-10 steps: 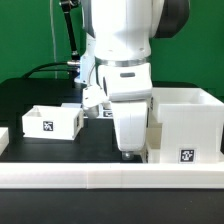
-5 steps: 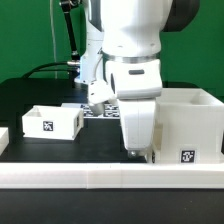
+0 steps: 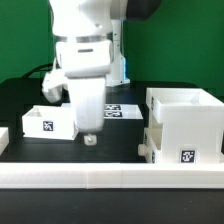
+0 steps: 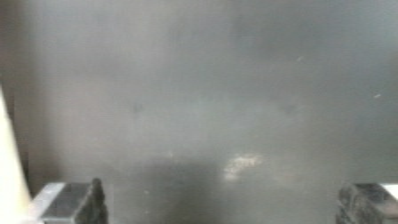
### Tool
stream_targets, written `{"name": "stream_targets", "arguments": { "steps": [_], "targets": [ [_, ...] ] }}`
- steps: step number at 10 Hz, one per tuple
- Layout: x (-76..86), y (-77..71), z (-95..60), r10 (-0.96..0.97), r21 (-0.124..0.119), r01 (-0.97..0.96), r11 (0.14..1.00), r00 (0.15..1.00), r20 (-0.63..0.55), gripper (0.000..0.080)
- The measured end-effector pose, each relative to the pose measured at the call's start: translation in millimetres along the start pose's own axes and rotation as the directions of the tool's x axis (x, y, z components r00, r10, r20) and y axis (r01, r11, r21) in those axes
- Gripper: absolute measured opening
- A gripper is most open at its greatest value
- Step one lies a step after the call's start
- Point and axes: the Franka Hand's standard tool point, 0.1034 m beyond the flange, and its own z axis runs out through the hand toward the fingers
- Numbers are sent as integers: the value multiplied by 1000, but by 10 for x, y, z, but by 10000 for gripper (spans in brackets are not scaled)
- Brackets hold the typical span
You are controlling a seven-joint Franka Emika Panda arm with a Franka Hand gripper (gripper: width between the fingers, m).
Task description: Assemble drawer
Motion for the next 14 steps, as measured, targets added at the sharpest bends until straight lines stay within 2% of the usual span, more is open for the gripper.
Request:
{"name": "stream_targets", "arguments": {
  "steps": [2,4,5,10,11,12,14],
  "targets": [
    [-107,-70,-148,61,-17,-61,998,998,1,648],
    [-60,-248,-289,160,-49,-160,986,987,12,648],
    [-19,-329,-297,191,-49,-190,981,982,14,648],
    [-44,-323,-250,224,-46,-223,974,975,7,648],
    [-124,-326,-167,339,-62,-340,939,941,-24,648],
    [-205,-402,-119,452,-78,-453,888,891,-32,648],
    [-264,-593,-79,587,-111,-589,801,808,-50,648]
  ]
}}
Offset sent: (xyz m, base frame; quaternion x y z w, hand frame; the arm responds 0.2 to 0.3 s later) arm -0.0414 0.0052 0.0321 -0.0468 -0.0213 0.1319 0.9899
